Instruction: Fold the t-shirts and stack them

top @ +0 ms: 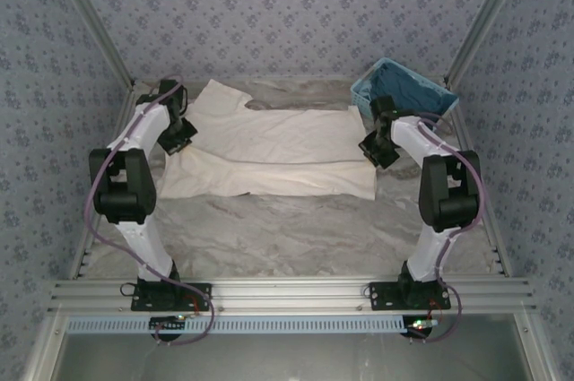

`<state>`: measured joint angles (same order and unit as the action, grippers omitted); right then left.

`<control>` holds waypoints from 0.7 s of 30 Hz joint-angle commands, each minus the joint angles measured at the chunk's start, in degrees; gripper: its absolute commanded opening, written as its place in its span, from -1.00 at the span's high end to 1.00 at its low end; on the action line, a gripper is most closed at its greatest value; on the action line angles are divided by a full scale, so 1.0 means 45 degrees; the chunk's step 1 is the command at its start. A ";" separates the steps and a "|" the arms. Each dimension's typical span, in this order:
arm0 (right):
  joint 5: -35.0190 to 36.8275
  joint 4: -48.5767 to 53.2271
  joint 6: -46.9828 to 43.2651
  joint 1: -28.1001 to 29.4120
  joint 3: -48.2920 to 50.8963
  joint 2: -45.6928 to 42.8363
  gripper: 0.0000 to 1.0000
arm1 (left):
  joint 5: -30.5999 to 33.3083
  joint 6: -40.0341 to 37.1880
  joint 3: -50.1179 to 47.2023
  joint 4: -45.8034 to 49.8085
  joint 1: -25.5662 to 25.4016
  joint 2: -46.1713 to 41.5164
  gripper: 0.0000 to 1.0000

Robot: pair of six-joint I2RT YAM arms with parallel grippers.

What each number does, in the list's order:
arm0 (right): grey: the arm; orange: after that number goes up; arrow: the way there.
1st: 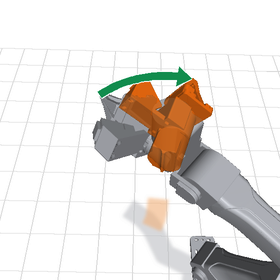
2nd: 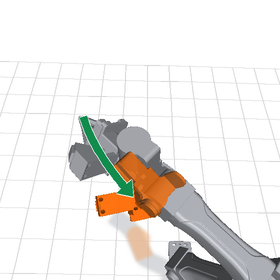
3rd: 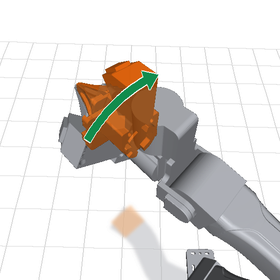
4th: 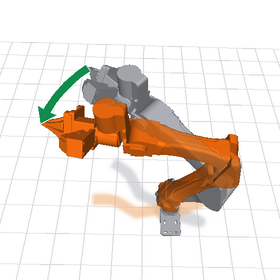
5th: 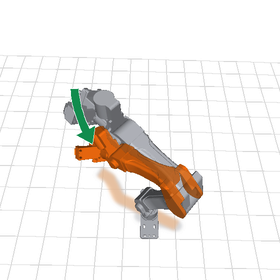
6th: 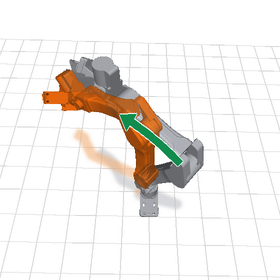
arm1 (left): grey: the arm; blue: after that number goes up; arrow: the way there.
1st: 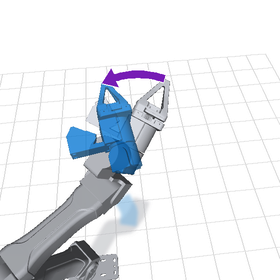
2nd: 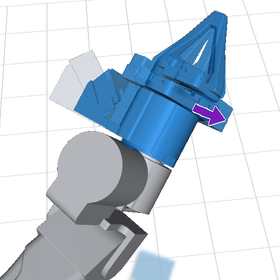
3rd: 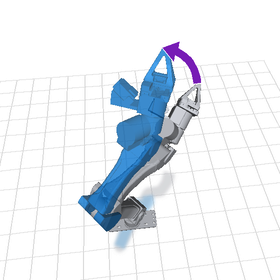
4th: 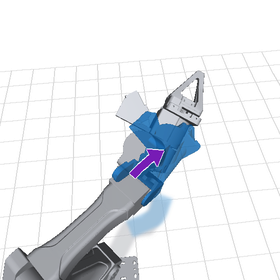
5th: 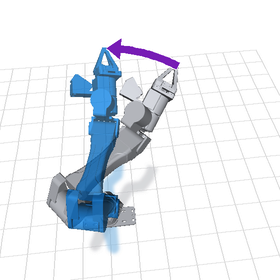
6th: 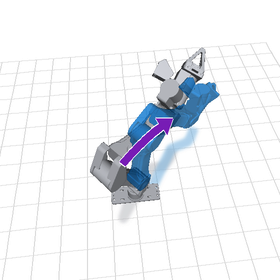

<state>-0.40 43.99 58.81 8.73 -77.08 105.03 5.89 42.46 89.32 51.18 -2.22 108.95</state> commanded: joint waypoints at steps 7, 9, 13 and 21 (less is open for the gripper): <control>0.0025 0.0340 -0.2065 -0.0459 -0.0332 -0.0839 -0.02 | -0.0309 -0.0660 -0.0308 0.0734 0.0314 -0.1482 -0.11; -0.0392 0.0000 -0.2335 -0.0669 0.0546 -0.1555 0.10 | -0.0750 -0.0378 -0.1413 0.0776 0.0498 -0.2405 -0.12; -0.1858 -0.0864 -0.3127 -0.0866 0.2699 -0.2702 0.27 | -0.2069 0.0539 -0.4292 0.0373 0.1002 -0.4218 -0.10; -0.3865 -0.2981 -0.4132 -0.1104 0.5248 -0.3240 0.27 | -0.3538 0.1522 -0.7329 -0.0767 0.2106 -0.4922 0.06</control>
<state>-13.76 34.59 43.24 4.45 -54.48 91.02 -6.76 47.13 57.78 49.67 6.07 86.91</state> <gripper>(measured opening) 0.366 0.473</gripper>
